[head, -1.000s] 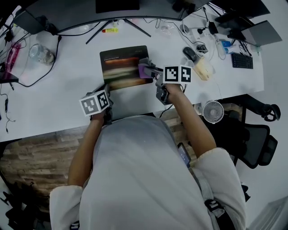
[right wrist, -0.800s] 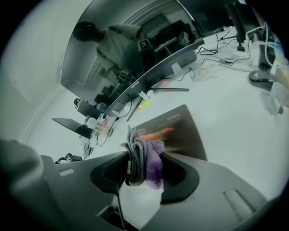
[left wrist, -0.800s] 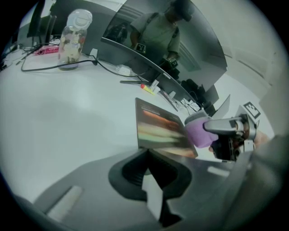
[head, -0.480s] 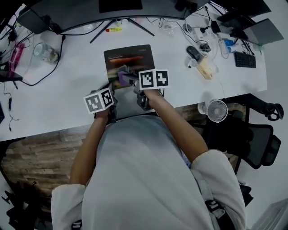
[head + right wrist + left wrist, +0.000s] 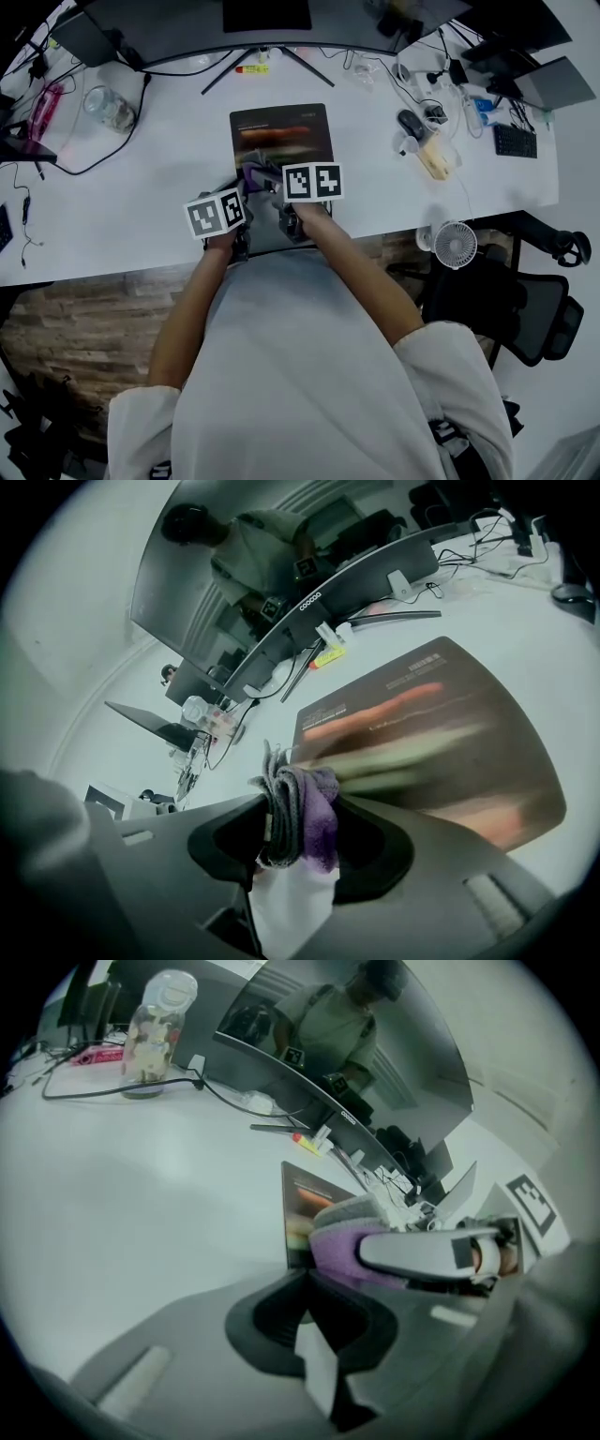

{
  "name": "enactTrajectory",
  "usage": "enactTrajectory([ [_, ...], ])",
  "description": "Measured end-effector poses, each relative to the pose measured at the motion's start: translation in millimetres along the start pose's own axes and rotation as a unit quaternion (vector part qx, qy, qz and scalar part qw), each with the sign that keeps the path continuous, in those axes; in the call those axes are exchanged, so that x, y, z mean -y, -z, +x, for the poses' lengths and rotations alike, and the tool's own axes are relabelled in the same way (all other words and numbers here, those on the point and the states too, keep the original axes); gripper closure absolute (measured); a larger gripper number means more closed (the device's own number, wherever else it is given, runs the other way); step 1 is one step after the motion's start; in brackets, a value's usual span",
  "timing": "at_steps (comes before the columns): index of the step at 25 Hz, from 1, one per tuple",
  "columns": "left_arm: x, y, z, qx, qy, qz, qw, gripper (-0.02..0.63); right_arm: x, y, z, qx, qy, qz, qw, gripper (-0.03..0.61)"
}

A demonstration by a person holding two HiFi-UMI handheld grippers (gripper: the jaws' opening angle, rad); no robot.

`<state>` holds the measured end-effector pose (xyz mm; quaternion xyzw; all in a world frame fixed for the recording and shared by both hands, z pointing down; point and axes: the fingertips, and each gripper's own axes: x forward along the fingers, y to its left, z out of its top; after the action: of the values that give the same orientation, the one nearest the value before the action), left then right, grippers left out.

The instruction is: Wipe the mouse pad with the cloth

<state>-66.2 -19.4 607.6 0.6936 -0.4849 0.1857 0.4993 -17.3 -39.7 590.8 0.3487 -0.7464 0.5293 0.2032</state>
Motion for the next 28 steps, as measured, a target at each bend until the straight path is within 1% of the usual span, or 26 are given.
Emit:
enactTrajectory([
  [12,0.0,-0.2,0.1,0.0,-0.002,0.004,1.0,0.614,13.2,0.1,-10.2,0.001,0.003,0.007,1.0,0.376],
  [17,-0.7,-0.3,-0.9,0.002,-0.003,0.005,1.0,0.614,24.7,0.0,-20.6,0.001,0.007,0.005,1.0,0.373],
  [28,0.3,0.4,-0.6,0.0,-0.002,0.003,1.0,0.614,54.3,-2.9,-45.4,0.01,0.016,0.023,1.0,0.371],
])
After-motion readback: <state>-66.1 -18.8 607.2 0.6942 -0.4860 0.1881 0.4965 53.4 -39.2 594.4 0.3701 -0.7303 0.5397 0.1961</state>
